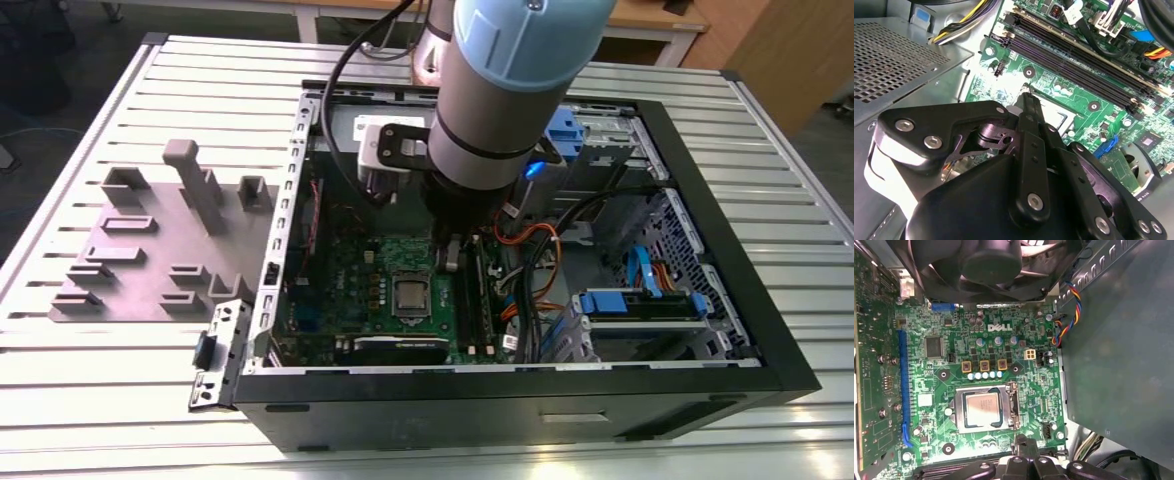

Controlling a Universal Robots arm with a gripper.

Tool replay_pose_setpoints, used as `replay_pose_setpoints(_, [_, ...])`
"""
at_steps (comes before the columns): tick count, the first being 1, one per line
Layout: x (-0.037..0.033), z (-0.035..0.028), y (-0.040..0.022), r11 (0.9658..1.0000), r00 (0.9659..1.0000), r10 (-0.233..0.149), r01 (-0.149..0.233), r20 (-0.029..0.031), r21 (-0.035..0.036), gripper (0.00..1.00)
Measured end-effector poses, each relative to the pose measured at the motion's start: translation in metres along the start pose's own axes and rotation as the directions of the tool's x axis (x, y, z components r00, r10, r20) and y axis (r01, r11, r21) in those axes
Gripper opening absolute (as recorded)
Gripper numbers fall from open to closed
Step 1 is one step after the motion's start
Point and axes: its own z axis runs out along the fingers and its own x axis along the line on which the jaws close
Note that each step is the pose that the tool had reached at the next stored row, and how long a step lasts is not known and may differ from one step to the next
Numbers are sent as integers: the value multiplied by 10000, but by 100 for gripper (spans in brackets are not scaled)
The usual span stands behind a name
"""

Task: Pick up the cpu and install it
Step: 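Install the first cpu locking lever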

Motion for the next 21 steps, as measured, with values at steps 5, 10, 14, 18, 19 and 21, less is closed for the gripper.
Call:
replay_pose_setpoints(5, [8, -3, 0, 10000, 10000, 3, -3, -50, 5, 11])
replay_pose_setpoints(10, [32, -5, -3, 10000, 10000, 4, -4, -70, 7, 11])
replay_pose_setpoints(14, [61, -8, -6, 10000, 9999, 8, -7, -145, 16, 11])
replay_pose_setpoints(18, [63, -9, -6, 10000, 9987, 26, -23, -516, 53, 11])
replay_pose_setpoints(19, [63, -8, -6, 10000, 9982, 29, -26, -591, 61, 11])
replay_pose_setpoints(21, [64, 0, -6, 10000, 9975, 36, -31, -705, 72, 11])
